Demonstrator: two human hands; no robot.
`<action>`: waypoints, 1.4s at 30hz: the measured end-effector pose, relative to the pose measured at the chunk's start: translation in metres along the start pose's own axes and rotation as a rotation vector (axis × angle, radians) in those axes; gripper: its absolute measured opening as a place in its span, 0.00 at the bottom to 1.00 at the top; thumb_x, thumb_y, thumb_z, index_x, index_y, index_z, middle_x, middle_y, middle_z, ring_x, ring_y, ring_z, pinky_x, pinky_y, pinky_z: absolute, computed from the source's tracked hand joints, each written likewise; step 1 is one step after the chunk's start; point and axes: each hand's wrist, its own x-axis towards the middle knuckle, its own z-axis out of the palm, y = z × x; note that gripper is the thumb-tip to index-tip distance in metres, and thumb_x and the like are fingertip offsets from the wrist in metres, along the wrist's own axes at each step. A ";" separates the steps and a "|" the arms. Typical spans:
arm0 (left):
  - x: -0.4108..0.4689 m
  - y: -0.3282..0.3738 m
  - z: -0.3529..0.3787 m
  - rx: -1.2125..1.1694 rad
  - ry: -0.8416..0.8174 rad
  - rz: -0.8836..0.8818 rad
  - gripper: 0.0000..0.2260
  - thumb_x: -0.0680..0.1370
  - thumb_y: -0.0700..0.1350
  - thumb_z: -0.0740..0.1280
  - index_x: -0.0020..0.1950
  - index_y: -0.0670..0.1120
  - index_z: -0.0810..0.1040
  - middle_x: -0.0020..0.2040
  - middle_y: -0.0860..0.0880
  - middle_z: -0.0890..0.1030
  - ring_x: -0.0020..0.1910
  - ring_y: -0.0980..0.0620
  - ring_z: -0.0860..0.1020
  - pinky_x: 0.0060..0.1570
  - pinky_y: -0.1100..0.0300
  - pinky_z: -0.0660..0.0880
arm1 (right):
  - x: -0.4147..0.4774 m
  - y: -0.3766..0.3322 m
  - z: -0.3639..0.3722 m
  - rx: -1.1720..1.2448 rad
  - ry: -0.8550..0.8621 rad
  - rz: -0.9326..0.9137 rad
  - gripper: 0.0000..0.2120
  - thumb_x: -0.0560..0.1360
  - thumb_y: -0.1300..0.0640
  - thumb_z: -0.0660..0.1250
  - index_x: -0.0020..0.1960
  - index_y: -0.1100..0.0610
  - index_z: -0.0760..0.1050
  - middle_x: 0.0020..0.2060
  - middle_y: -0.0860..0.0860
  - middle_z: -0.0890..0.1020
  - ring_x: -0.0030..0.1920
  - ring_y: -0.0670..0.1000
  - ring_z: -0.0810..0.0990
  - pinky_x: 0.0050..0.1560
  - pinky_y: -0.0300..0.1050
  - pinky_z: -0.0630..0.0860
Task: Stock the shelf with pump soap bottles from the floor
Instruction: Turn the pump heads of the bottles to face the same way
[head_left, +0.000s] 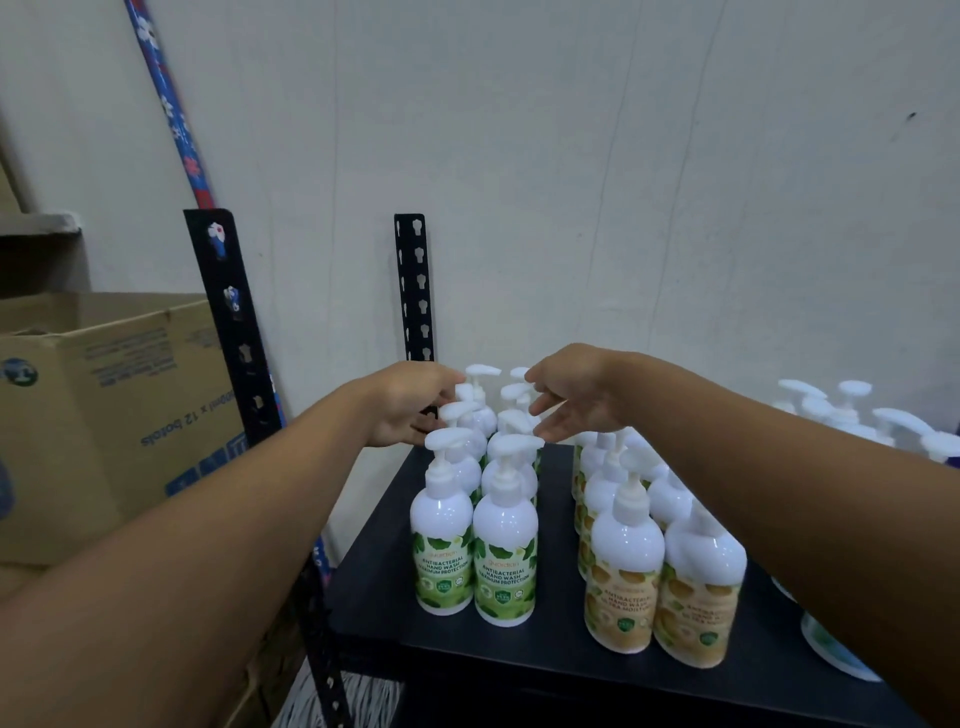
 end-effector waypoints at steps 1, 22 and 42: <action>0.001 -0.001 0.000 0.000 -0.007 0.012 0.13 0.81 0.45 0.62 0.63 0.45 0.80 0.50 0.47 0.80 0.30 0.53 0.79 0.35 0.58 0.78 | 0.000 0.000 0.002 -0.012 -0.006 -0.006 0.21 0.85 0.59 0.55 0.77 0.65 0.62 0.58 0.61 0.77 0.47 0.62 0.83 0.43 0.51 0.83; -0.003 0.001 0.007 0.061 0.117 0.026 0.08 0.79 0.44 0.71 0.56 0.45 0.77 0.46 0.44 0.81 0.31 0.50 0.77 0.31 0.59 0.76 | -0.006 0.004 0.013 0.113 0.027 0.023 0.20 0.84 0.63 0.48 0.76 0.63 0.62 0.55 0.65 0.75 0.62 0.70 0.78 0.60 0.63 0.79; -0.043 -0.024 0.015 -0.090 0.169 0.105 0.17 0.76 0.43 0.74 0.61 0.39 0.77 0.58 0.39 0.84 0.44 0.49 0.83 0.43 0.55 0.80 | -0.063 0.010 0.021 0.164 -0.115 0.041 0.17 0.81 0.57 0.66 0.67 0.58 0.67 0.59 0.61 0.74 0.60 0.65 0.80 0.62 0.57 0.79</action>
